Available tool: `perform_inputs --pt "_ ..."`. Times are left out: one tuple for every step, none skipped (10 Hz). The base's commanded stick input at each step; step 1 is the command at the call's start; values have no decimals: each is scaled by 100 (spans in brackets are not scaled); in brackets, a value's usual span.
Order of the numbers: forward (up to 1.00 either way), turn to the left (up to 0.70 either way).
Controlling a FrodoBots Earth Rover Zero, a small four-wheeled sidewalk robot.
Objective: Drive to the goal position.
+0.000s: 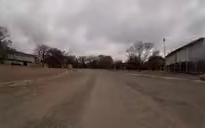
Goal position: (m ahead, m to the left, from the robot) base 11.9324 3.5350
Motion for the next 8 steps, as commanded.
perform_inputs --pt "70 -1" --pt "70 -1" --pt "70 -1" --pt "70 -1" --pt "70 -1" --pt "70 -1" --pt "70 -1" --pt "70 -1"
